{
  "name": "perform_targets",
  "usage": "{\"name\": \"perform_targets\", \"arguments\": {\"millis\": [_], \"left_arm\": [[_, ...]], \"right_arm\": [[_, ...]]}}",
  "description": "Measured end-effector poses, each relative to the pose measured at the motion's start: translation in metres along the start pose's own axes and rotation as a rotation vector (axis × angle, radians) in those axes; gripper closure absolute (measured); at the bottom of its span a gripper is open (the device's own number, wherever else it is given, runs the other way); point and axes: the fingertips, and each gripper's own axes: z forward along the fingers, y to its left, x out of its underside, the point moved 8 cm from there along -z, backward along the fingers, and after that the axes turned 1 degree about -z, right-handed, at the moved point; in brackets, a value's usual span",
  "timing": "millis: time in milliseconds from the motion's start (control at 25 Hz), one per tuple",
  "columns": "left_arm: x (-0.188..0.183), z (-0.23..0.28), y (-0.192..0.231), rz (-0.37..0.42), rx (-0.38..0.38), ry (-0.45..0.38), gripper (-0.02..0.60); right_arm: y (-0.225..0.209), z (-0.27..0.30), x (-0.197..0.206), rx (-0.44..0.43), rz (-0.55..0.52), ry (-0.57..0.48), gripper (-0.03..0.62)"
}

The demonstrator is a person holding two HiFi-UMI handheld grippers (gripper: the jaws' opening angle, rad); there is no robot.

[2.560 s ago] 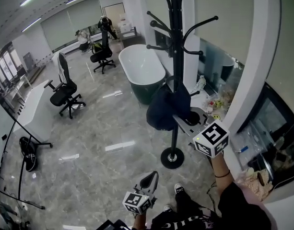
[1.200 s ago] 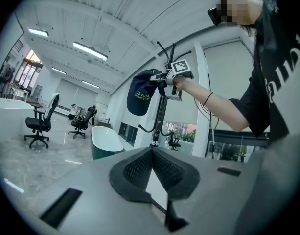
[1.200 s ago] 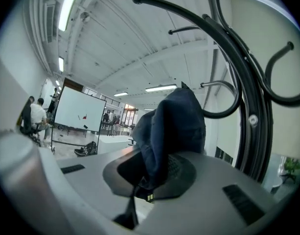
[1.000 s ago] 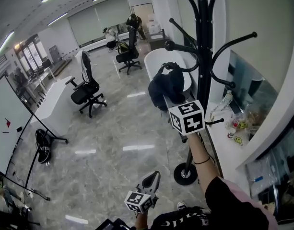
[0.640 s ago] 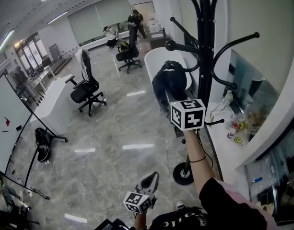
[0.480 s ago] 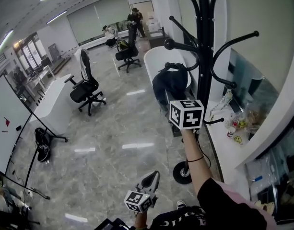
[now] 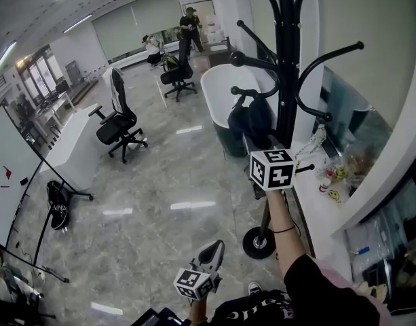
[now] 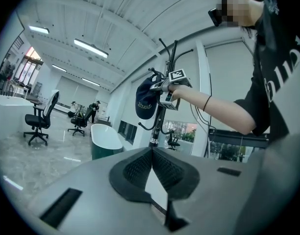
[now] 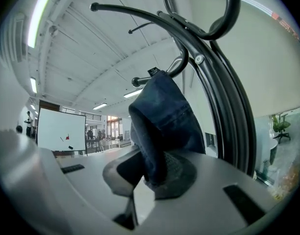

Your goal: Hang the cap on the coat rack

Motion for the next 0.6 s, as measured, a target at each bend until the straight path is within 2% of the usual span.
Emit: {"name": "perform_targets", "arguments": {"millis": [160,360,480,600], "left_arm": [[0.001,-0.001,-0.004,-0.002,0.012,0.005,0.577],[0.002,-0.008,-0.002,0.003,0.011,-0.002,0.577],[0.003,-0.010,-0.003,0.004,0.007,-0.005,0.577],[0.002,-0.014,-0.010,-0.002,0.019,0.003,0.577]], "right_arm": [[0.004,-0.007,0.001,-0.059,0.030,-0.022,0.552],[0.018,-0.018,0.003,-0.111,0.013,0.000,0.411],[0.022,-0.033,0.009,-0.073,-0.007,0.013,0.364],[0.026,-0.055,0.012,-0.039,-0.004,-0.010,0.361]]}}
